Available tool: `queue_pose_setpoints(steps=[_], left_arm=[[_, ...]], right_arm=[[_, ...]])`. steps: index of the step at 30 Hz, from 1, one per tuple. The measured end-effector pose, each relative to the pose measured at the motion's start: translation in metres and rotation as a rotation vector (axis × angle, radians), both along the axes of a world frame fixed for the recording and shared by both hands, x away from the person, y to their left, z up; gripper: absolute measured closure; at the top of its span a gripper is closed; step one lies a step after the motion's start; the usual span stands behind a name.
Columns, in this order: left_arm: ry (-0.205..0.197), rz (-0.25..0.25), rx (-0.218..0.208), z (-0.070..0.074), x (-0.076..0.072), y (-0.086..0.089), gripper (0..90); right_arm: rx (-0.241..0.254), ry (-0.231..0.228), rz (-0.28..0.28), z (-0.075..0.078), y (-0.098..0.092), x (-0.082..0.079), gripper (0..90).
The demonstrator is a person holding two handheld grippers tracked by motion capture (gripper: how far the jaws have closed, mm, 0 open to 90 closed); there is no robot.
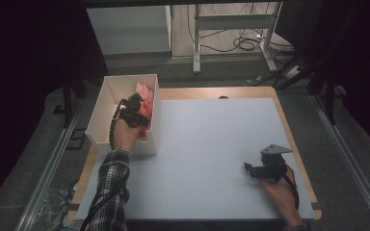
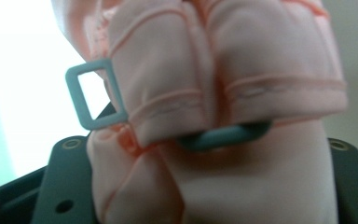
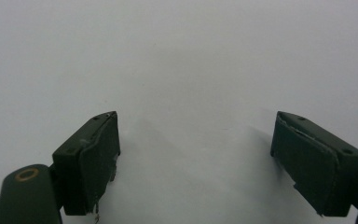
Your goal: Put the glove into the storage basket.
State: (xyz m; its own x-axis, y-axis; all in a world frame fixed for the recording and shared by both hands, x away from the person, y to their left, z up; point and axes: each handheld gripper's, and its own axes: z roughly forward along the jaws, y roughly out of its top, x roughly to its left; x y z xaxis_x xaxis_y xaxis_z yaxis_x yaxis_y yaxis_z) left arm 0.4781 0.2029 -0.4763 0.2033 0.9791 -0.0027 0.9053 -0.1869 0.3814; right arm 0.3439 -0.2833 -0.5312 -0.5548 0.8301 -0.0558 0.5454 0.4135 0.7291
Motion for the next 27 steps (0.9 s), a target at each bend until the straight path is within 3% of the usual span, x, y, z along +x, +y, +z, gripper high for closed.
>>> queue_pose_setpoints(steps=[6,10,16,27], left_arm=[[-0.004,0.012,-0.008,-0.002,0.0,0.004,22.6],[-0.027,0.017,0.019,0.0,-0.002,0.005,17.6],[-0.041,0.006,0.0,0.003,-0.004,0.006,11.3],[-0.043,-0.01,0.006,0.007,-0.012,0.004,5.2]], right_arm=[[0.0,0.0,0.0,0.0,0.0,0.0,15.9],[0.0,0.0,0.0,0.0,0.0,0.0,15.9],[0.0,0.0,0.0,0.0,0.0,0.0,15.9],[0.0,0.0,0.0,0.0,0.0,0.0,15.9]])
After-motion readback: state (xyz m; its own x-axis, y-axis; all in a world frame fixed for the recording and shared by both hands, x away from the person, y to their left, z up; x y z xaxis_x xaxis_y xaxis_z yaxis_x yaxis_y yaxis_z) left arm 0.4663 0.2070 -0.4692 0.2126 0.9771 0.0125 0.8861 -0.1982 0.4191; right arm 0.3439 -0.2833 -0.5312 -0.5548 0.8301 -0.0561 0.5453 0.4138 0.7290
